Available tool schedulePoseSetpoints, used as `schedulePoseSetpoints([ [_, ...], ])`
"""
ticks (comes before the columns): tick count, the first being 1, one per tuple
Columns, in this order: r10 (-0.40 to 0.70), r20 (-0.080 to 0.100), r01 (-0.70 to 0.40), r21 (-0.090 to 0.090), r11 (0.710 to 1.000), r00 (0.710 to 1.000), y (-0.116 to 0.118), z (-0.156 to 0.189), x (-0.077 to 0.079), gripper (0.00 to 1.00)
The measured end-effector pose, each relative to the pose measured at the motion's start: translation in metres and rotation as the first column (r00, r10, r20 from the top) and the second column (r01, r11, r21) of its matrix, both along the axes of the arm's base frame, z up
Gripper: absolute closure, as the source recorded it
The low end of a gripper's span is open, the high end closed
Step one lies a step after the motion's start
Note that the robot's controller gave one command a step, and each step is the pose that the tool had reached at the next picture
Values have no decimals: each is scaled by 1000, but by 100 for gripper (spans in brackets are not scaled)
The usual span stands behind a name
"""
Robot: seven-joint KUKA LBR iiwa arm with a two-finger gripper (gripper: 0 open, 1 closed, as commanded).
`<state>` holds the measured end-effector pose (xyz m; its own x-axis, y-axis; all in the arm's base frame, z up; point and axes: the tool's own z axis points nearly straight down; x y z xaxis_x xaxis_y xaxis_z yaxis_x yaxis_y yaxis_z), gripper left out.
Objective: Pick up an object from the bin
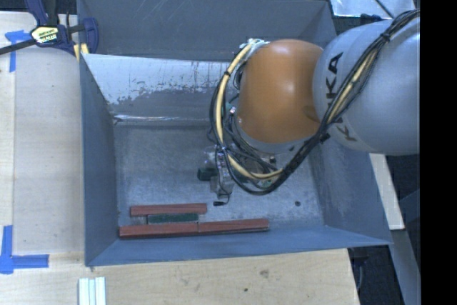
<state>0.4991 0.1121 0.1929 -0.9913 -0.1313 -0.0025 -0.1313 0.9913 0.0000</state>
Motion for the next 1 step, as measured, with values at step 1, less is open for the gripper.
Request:
schedulePoseSetpoints([
  [1,116,11,-116,-1,993,993,-42,183,34,100],
])
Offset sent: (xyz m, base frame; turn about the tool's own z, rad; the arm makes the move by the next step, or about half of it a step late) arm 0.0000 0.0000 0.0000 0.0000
